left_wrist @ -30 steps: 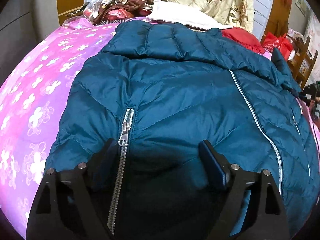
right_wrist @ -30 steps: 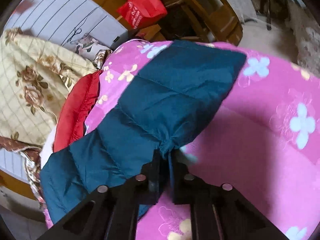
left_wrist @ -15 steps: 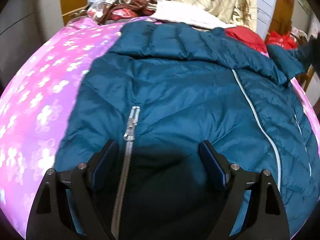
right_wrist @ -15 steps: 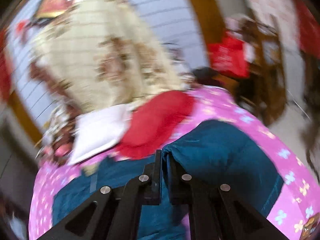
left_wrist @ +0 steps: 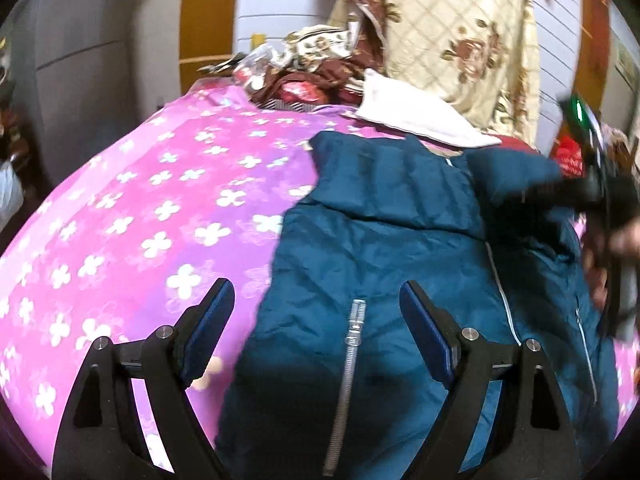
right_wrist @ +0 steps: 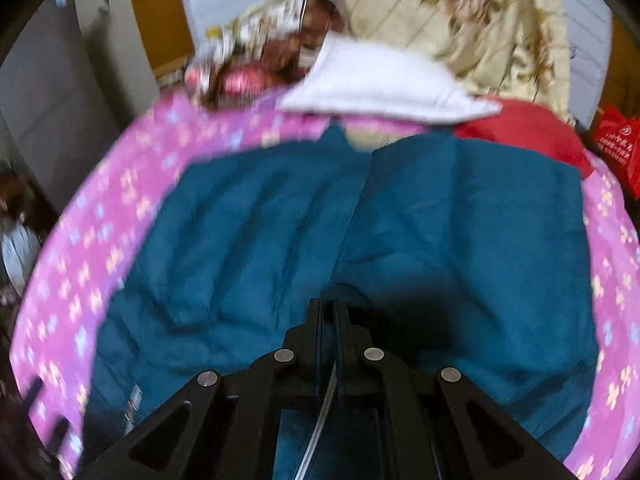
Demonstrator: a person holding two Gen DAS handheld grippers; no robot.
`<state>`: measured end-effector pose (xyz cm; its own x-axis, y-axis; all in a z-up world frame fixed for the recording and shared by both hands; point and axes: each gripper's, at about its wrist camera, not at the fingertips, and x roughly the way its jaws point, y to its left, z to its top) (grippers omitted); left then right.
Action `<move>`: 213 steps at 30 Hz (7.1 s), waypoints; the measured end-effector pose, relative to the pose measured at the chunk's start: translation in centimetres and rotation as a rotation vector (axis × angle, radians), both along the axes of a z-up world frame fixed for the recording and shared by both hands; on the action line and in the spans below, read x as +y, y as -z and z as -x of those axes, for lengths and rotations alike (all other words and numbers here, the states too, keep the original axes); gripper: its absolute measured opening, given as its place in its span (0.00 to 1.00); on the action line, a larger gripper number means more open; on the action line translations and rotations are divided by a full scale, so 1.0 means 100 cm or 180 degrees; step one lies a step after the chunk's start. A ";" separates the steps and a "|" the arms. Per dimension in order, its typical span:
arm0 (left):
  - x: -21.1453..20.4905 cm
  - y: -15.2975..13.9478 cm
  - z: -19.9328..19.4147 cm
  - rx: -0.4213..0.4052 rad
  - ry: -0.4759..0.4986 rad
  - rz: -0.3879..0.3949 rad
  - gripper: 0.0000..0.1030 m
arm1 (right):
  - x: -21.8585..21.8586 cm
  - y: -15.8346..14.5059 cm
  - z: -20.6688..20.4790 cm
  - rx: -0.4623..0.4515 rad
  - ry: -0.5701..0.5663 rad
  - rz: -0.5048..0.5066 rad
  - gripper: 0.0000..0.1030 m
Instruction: Fold large clothes
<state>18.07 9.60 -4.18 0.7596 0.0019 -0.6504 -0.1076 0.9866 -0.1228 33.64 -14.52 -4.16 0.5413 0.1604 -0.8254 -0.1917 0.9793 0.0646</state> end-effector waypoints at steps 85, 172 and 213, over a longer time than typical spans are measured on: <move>0.063 0.033 0.083 0.0659 -0.0111 0.0522 0.82 | -0.290 0.039 0.323 -0.0086 0.1718 -0.1341 0.37; 0.036 0.049 0.125 0.0922 0.0754 0.1510 0.20 | -0.213 0.080 0.322 0.0410 0.1016 -0.2336 0.16; 0.035 -0.129 0.100 -0.0203 0.0618 0.0899 0.18 | -0.209 -0.108 0.308 -0.0752 0.0579 -0.1897 0.11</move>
<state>8.06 13.09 8.71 0.7673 -0.3200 -0.5557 0.0956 0.9140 -0.3944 2.85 -35.38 6.62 0.7583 0.4416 -0.4796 -0.1022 0.8071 0.5815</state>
